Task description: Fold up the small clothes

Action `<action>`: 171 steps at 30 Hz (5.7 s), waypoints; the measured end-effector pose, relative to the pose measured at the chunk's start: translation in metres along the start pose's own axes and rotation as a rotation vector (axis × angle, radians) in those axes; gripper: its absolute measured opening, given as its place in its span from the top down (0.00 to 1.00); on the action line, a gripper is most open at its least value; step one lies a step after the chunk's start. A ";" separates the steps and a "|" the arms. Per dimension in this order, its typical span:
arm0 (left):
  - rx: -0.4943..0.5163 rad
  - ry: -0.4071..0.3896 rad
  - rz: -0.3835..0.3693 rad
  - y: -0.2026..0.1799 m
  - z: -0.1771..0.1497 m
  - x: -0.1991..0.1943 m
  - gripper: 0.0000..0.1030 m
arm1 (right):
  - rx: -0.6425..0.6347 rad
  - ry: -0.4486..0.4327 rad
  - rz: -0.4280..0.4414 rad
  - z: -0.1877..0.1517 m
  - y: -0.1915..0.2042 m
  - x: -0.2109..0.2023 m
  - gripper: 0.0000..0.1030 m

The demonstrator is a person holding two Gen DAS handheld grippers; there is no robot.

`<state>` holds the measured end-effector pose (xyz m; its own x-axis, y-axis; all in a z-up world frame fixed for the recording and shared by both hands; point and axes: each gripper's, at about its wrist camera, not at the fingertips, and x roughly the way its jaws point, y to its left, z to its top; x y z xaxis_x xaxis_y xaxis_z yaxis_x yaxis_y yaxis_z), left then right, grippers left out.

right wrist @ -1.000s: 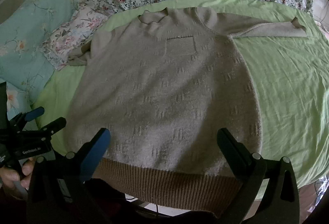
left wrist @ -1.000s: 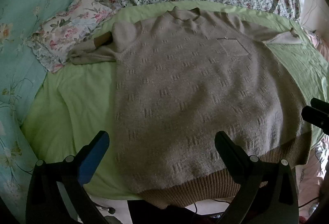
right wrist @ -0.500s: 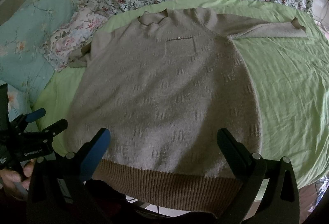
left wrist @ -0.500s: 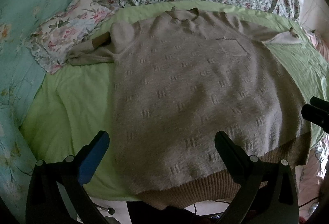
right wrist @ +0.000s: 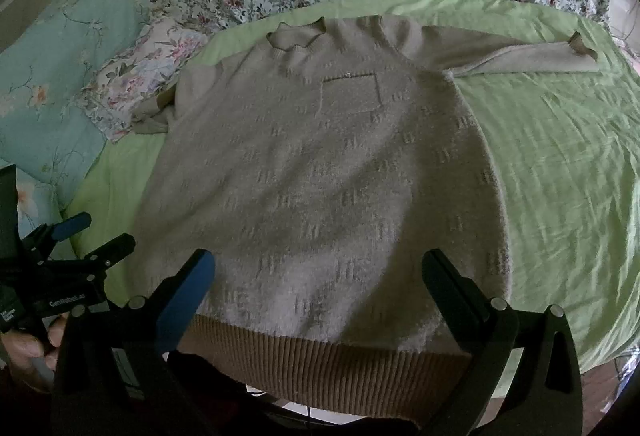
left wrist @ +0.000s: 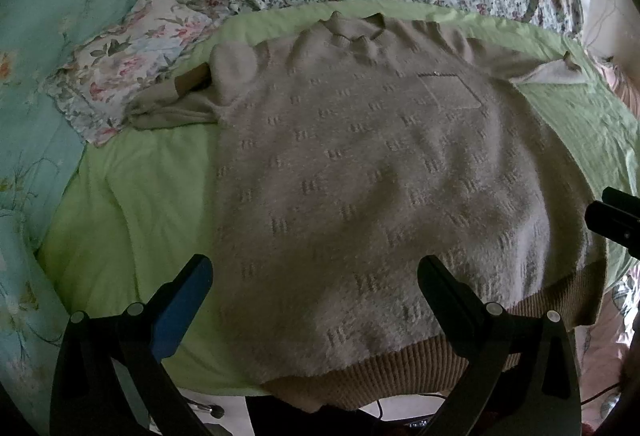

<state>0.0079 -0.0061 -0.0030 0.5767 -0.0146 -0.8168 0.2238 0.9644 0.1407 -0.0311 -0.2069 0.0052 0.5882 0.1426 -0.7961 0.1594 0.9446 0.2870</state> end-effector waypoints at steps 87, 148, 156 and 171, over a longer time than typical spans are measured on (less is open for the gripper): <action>-0.134 0.079 -0.130 -0.005 0.093 0.111 0.01 | 0.210 -0.193 0.249 0.273 -0.123 0.105 0.91; -0.450 -0.053 -0.375 0.103 0.168 0.232 0.92 | 0.332 -0.060 0.049 0.220 -0.173 0.172 0.38; -0.388 -0.073 -0.397 0.092 0.175 0.224 0.92 | 0.208 -0.046 -0.031 0.225 -0.152 0.180 0.91; -0.398 -0.064 -0.294 0.119 0.151 0.207 0.86 | 0.228 -0.014 -0.057 0.193 -0.135 0.164 0.59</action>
<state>0.2725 0.0658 -0.0708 0.5838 -0.3055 -0.7522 0.0742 0.9427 -0.3253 0.1968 -0.3676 -0.0611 0.5834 0.0855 -0.8077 0.3670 0.8594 0.3560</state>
